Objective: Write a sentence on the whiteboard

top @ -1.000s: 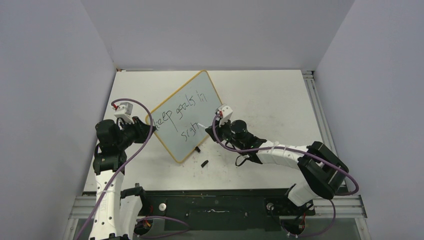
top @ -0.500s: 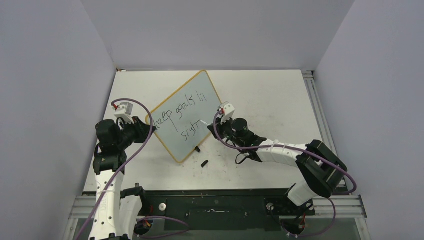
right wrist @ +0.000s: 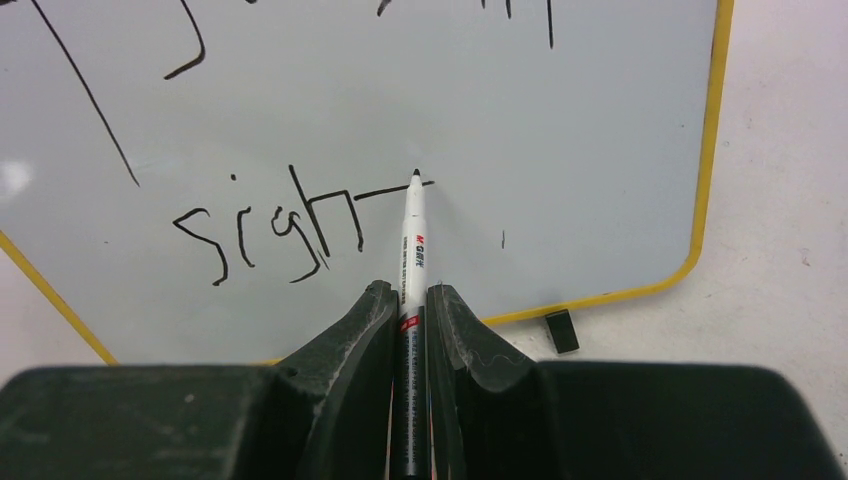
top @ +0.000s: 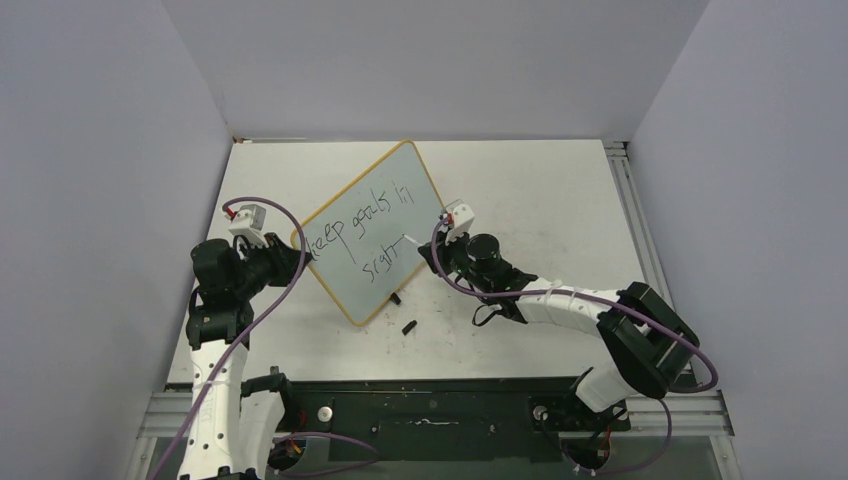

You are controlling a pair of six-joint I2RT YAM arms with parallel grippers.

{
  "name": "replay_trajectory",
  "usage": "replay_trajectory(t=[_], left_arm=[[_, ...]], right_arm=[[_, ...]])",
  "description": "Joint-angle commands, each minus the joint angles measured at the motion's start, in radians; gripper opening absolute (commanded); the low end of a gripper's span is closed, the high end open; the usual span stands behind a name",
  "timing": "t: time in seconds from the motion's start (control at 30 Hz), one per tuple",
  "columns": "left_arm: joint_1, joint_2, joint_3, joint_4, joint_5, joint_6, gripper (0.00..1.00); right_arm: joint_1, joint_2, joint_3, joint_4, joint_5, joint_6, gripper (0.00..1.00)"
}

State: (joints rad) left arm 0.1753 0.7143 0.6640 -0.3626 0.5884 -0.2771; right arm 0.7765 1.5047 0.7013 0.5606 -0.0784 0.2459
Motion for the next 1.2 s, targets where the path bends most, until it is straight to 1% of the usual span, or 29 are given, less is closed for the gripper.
replay_trajectory(t=[0.0, 0.3, 0.67, 1.17], left_arm=[[-0.004, -0.009, 0.017, 0.017, -0.002, 0.015, 0.14], [-0.004, -0.009, 0.015, 0.017, -0.002, 0.014, 0.14], [-0.005, -0.012, 0.016, 0.017, -0.001, 0.013, 0.14], [-0.006, -0.015, 0.015, 0.018, 0.0, 0.013, 0.14]], right_arm=[[0.019, -0.062, 0.045, 0.065, -0.004, -0.016, 0.05], [0.02, -0.005, 0.085, 0.086, -0.012, -0.027, 0.05], [0.021, 0.052, 0.08, 0.081, -0.02, -0.024, 0.05], [0.061, 0.025, -0.021, 0.061, 0.017, 0.011, 0.05]])
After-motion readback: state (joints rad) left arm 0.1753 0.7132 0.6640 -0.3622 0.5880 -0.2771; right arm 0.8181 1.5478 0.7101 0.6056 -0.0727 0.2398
